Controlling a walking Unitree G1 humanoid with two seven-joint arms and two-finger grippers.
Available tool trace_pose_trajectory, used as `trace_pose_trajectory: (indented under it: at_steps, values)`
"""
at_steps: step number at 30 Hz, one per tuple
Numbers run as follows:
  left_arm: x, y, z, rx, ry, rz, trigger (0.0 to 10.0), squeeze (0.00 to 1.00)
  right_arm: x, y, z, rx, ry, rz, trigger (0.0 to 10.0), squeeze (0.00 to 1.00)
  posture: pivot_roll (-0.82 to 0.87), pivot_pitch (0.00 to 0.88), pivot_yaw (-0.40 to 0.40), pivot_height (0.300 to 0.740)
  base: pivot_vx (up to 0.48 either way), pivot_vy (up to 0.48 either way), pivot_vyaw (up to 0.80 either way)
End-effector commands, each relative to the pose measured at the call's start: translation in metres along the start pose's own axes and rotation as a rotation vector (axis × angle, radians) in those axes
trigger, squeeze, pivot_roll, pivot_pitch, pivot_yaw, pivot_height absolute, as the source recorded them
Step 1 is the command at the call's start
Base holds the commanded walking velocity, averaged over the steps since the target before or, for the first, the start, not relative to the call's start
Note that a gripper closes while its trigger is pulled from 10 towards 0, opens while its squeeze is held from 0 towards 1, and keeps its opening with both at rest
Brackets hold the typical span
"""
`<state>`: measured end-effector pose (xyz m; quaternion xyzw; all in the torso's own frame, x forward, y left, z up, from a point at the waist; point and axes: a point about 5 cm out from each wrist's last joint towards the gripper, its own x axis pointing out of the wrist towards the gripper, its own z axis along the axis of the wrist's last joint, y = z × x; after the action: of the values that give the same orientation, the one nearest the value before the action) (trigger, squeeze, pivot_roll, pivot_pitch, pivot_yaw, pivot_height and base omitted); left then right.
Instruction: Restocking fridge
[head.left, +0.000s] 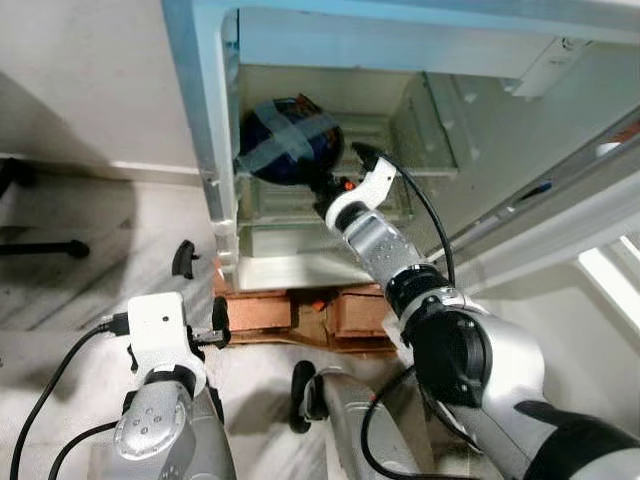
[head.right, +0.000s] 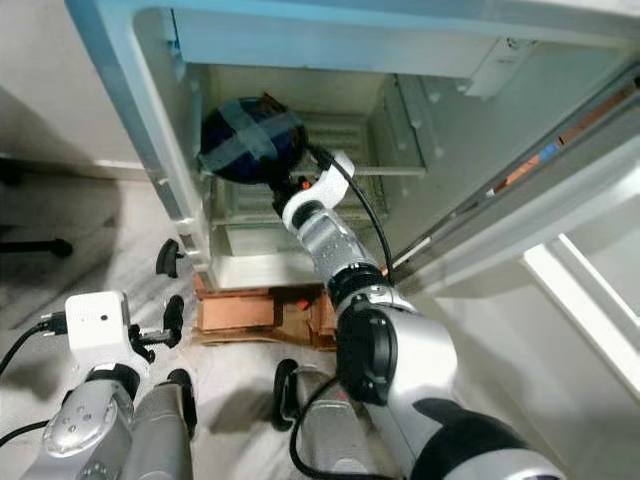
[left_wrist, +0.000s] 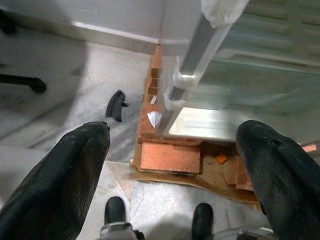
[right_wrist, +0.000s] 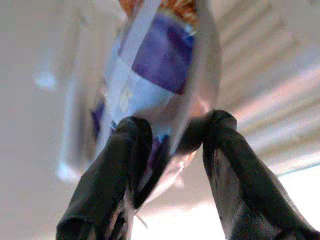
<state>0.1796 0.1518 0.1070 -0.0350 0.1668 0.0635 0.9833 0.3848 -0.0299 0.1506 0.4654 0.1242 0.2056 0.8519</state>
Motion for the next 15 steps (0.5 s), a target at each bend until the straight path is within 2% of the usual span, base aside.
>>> trace_pose_trajectory:
  at_steps: [1,6,8,11,12,15]
  values:
    - [-0.009,-0.005,-0.005,-0.028,0.032,-0.006,10.0,0.0,0.012,0.032,-0.012,0.065,0.007,0.067,10.0,1.0,0.3,0.337,-0.213,0.74,0.0,0.0,0.0]
    - [-0.011,-0.004,-0.006,-0.03,0.039,-0.002,10.0,0.0,0.016,0.046,-0.01,0.115,-0.019,0.087,10.0,1.0,0.31,0.349,-0.211,0.74,0.0,0.0,0.0]
    - [-0.01,-0.003,-0.004,-0.028,0.037,0.002,10.0,0.0,0.018,0.053,-0.015,0.093,0.005,0.09,10.0,1.0,0.31,0.349,-0.21,0.74,0.0,0.0,0.0]
    - [-0.008,-0.002,-0.003,-0.024,0.034,0.004,10.0,0.0,0.017,0.049,-0.027,-0.057,0.097,0.068,10.0,1.0,0.3,0.349,-0.209,0.74,0.0,0.0,0.0]
    - [-0.007,-0.002,-0.003,-0.023,0.033,0.004,10.0,0.0,0.014,0.039,-0.032,-0.155,0.14,0.026,10.0,1.0,0.29,0.345,-0.21,0.74,0.0,0.0,0.0]
    - [-0.006,-0.002,-0.003,-0.022,0.032,0.002,10.0,0.0,0.011,0.03,-0.032,-0.208,0.157,-0.009,10.0,1.0,0.29,0.342,-0.209,0.74,0.0,0.0,0.0]
